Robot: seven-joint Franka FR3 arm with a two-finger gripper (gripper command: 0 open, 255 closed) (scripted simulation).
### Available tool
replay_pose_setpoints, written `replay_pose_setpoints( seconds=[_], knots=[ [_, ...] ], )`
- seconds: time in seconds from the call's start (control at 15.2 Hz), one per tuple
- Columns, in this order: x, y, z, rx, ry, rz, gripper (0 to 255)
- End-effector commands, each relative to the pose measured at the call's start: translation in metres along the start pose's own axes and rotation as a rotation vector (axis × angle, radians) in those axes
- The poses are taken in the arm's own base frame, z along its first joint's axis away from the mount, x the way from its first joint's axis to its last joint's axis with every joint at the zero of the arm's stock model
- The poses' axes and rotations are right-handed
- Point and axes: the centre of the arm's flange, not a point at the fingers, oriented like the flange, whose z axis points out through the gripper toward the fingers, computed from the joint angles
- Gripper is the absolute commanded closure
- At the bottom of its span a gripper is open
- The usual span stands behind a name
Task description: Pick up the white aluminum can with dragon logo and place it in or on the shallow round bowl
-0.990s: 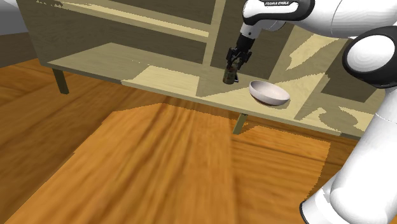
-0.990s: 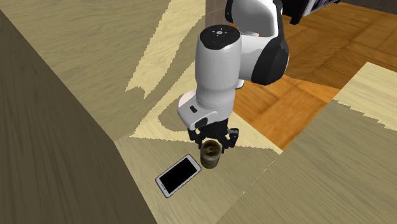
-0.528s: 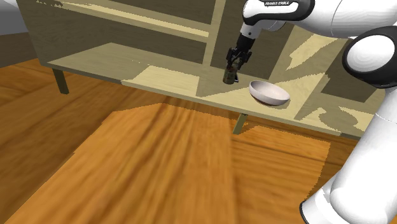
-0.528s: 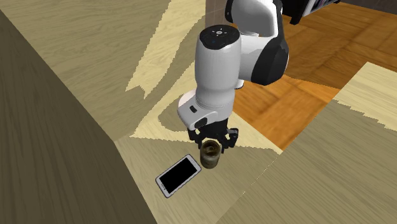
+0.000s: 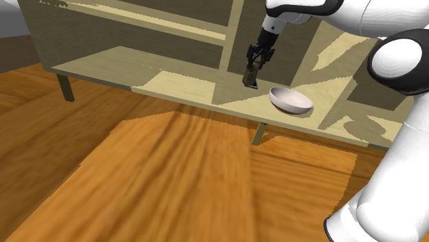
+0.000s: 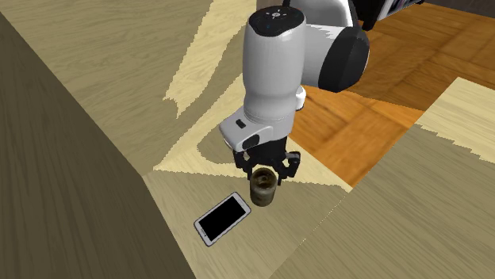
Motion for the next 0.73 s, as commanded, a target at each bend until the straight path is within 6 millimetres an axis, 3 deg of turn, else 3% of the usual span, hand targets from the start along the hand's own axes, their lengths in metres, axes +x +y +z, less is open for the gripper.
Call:
replay_pose_setpoints(
  seconds=[0.0, 0.66],
  knots=[
    [0.001, -0.001, -0.011, 0.000, 0.000, 0.000, 255],
    [0.007, -0.003, -0.063, 0.000, 0.000, 0.000, 255]
  ],
)
